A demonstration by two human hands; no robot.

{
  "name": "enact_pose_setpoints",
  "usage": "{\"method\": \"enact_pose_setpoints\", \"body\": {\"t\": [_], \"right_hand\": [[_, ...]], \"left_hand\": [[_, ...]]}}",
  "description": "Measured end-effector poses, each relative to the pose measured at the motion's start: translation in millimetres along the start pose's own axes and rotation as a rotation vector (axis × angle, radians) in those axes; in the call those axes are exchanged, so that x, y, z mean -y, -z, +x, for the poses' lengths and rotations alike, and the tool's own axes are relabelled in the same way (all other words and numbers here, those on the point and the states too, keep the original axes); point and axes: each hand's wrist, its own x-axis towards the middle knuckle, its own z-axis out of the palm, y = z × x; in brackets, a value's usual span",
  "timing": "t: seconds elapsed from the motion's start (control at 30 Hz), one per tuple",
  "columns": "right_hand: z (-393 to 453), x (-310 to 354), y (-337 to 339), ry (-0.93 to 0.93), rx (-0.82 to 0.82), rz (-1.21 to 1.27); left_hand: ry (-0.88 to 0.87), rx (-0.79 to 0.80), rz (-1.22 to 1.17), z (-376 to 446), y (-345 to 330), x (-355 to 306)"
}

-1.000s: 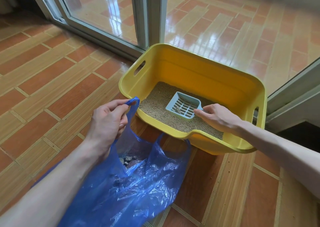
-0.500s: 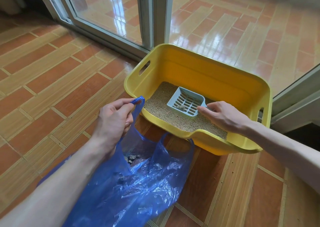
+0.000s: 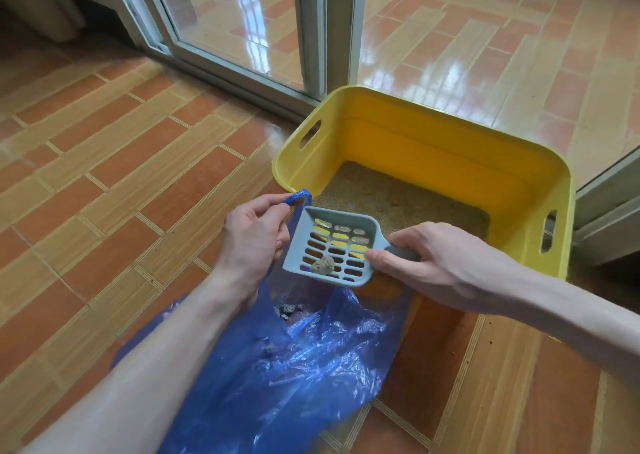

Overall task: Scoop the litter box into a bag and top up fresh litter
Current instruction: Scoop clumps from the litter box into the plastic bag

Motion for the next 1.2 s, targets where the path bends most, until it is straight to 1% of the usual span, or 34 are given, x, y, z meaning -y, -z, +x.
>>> {"method": "enact_pose_setpoints", "body": {"t": [0.13, 0.3, 0.6, 0.8, 0.97, 1.1, 1.2], "right_hand": [[3.0, 8.2, -26.8, -0.038, 0.042, 0.004], [14.8, 5.8, -58.8, -0.062, 0.057, 0.033], [42.3, 8.5, -119.8, -0.060, 0.038, -0.091], [46.2, 14.6, -137.6, 0.043, -0.015, -0.200], [50.0, 21.2, -139.5, 0.174, -0.120, -0.276], [53.6, 16.3, -145.1, 0.324, -0.214, -0.444], [54.4, 12.6, -148.1, 0.355, -0.199, -0.541]], "left_hand": [[-0.006, -0.007, 0.004, -3.5, 1.3, -2.7], [-0.017, -0.009, 0.056, -6.2, 3.3, -3.6], [-0.016, -0.002, 0.073, -6.4, 2.1, -2.6], [-0.006, 0.011, 0.080, -7.2, 2.3, -2.5], [-0.007, 0.019, 0.077, -8.0, 3.2, -2.8], [-0.008, 0.018, 0.069, -7.7, 5.1, -1.9], [-0.010, 0.012, 0.065, -7.1, 5.7, -1.2]]}}
